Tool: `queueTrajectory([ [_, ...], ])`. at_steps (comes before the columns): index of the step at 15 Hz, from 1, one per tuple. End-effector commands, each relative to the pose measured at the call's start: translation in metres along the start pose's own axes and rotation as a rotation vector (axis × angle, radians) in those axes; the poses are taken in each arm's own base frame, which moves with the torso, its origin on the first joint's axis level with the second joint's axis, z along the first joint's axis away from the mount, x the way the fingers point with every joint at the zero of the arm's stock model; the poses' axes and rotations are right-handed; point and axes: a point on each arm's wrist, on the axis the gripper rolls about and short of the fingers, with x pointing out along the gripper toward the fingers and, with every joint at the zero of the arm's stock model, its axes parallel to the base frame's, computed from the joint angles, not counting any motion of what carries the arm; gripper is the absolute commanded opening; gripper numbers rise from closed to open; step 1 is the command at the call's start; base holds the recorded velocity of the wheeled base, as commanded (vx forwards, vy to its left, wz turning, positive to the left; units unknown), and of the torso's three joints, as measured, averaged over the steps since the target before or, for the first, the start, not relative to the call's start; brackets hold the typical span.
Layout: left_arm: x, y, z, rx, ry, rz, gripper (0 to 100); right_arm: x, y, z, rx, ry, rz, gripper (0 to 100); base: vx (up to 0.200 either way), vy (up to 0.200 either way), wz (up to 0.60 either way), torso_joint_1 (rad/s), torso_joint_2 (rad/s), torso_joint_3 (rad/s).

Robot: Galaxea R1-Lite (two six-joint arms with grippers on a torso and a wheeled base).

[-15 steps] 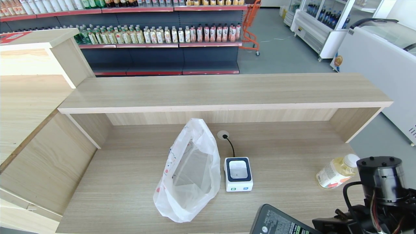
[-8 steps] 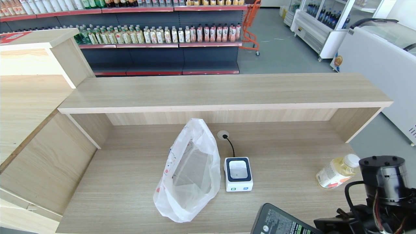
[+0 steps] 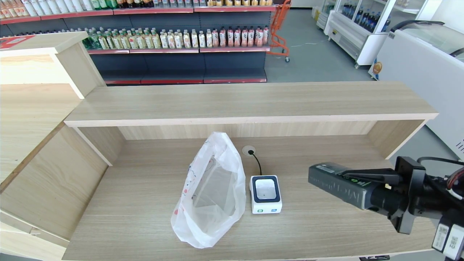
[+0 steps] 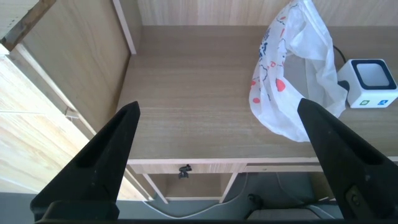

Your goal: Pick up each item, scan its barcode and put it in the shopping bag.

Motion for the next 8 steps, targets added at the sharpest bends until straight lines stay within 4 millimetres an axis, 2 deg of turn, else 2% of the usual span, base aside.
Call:
queueTrajectory([
  [1,0.0,0.0,0.0,0.0,0.0,0.0,100,-0.014,0.007,0.002,0.277,0.071,-0.009,0,0.0,0.0,0.0,0.0,0.0,0.0],
  [3,0.0,0.0,0.0,0.0,0.0,0.0,100,-0.009,-0.006,-0.009,0.686,0.092,-0.039,0,0.0,0.0,0.0,0.0,0.0,0.0],
  [5,0.0,0.0,0.0,0.0,0.0,0.0,100,-0.001,-0.023,-0.026,1.007,0.19,-0.141,0,0.0,0.0,0.0,0.0,0.0,0.0],
  [6,0.0,0.0,0.0,0.0,0.0,0.0,100,0.012,-0.036,-0.04,1.298,0.213,-0.219,0,0.0,0.0,0.0,0.0,0.0,0.0],
  [8,0.0,0.0,0.0,0.0,0.0,0.0,100,0.036,-0.036,-0.055,1.673,0.262,-0.316,0,0.0,0.0,0.0,0.0,0.0,0.0],
])
